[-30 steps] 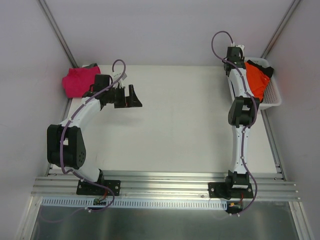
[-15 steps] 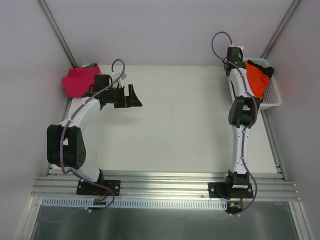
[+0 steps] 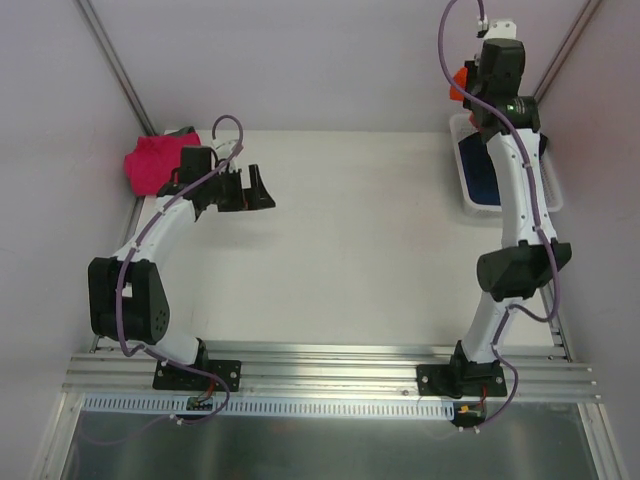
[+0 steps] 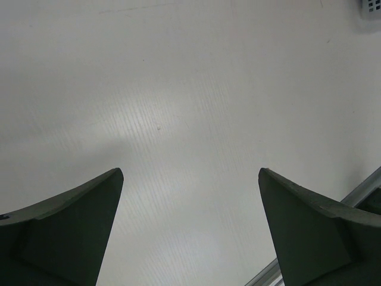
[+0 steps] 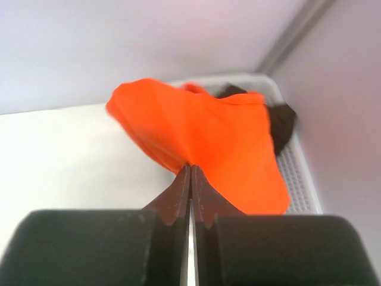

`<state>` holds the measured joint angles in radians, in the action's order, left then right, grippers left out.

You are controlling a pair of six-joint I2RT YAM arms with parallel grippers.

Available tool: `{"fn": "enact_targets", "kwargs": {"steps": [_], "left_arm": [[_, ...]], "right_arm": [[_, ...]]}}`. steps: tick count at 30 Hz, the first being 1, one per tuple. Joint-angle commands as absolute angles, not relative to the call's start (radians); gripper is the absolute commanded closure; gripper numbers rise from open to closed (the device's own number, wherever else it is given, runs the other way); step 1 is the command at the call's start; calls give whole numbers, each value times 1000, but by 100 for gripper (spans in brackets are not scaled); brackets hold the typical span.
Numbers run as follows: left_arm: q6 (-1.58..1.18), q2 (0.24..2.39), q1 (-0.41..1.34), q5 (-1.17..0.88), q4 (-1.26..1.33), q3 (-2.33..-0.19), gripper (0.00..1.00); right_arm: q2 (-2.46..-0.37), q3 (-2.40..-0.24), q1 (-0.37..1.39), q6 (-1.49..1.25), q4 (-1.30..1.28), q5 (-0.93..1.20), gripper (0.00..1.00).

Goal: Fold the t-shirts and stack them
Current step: Move the tshirt to the center of the board

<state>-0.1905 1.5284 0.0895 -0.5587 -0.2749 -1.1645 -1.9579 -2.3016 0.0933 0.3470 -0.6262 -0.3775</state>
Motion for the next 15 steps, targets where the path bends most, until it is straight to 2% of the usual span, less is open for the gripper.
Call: {"fn": "enact_targets", "kwargs": {"steps": [1,7,10,15], "left_arm": [[-199,1477,83,-548,-268,-1178,1],[-198,1431,66,-391,-267,-1189,1],[-222,1411,19,-347,-267,-1196,1],[-218,1394,-49,-344,-267,-1204,1]], "right_arm": [[-1821,-2250,207,385,-701,-221,100],[-1715,-2270,480,387,-750,-91,99],[-1690,-2290,563,376,-747,-69,99],[-1678,-2352,600,370,-735,-72,99]]}}
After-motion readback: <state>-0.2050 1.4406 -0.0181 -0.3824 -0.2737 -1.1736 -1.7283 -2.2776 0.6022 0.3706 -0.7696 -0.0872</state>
